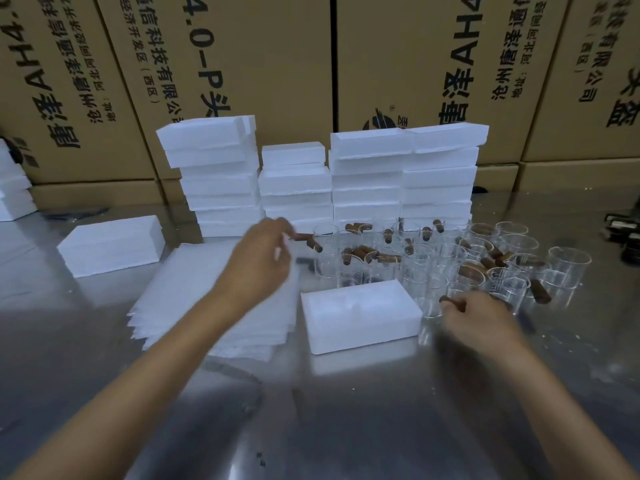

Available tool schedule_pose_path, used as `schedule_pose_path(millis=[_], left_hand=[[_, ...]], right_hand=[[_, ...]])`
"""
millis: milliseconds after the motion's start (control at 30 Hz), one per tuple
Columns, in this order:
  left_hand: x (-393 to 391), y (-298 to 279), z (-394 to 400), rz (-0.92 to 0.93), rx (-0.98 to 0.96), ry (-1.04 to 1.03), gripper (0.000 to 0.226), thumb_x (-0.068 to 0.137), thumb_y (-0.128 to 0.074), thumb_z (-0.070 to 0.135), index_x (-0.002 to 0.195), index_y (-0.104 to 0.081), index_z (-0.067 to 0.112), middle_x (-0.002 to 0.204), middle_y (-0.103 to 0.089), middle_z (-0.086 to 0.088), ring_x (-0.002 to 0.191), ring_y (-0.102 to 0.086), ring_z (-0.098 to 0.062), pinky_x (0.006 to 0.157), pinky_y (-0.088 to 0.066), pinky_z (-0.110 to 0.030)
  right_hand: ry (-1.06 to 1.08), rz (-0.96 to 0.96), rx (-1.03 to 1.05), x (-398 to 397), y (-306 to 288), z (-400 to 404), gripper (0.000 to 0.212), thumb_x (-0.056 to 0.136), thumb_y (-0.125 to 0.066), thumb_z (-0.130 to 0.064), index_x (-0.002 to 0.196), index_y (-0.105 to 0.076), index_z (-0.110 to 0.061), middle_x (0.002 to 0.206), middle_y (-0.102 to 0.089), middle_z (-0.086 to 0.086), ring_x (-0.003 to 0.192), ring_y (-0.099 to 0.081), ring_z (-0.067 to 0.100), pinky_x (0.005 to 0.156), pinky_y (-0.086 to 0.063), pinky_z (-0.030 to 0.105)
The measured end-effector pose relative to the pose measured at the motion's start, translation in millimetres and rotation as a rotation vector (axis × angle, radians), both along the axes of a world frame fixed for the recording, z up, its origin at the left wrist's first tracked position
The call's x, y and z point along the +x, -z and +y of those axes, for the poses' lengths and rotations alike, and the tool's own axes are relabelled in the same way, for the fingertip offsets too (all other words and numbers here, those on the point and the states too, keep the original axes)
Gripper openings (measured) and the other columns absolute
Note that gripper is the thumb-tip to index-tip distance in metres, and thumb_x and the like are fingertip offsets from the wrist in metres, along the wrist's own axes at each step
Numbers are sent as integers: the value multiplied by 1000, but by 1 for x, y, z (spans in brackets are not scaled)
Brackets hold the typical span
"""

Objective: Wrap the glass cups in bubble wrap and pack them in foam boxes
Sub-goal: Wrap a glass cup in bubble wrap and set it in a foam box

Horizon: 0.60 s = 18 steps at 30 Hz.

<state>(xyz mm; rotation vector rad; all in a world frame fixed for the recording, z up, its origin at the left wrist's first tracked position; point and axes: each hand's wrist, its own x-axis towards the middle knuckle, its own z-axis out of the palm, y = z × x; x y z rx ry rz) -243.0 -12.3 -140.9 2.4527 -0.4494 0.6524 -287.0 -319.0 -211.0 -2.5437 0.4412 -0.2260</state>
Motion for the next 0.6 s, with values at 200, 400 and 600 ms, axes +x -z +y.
schedule_pose_path(millis=[200,400,600], left_hand=[[32,18,47,437,297,-245,20,95,-61,35,95,-63,15,97,-53,-6,104,-54,-27,85,-46,-34],[20,13,40,150,76,-95,13,98,-55,10,89,-64,5,94,-58,-7,83,-53,-14,75,-43,-22],[-7,-12,8,97,-11,95,18,102,-47,10,88,-58,10,89,-53,1,71,-45,3,65,-34,-6]], right_hand=[[26,-101,-105,-11,-13,8,22,104,-38,-35,105,-48,-16,102,-63,10,104,-60,36,73,-33,37],[-69,-311,207,-16,-36,25,23,105,-39,-36,103,-52,-18,88,-60,2,83,-56,27,70,-39,37],[-406,-349,794,-20,-70,54,21,106,-44,-29,101,-62,-18,67,-48,-8,45,-38,0,43,-28,16]])
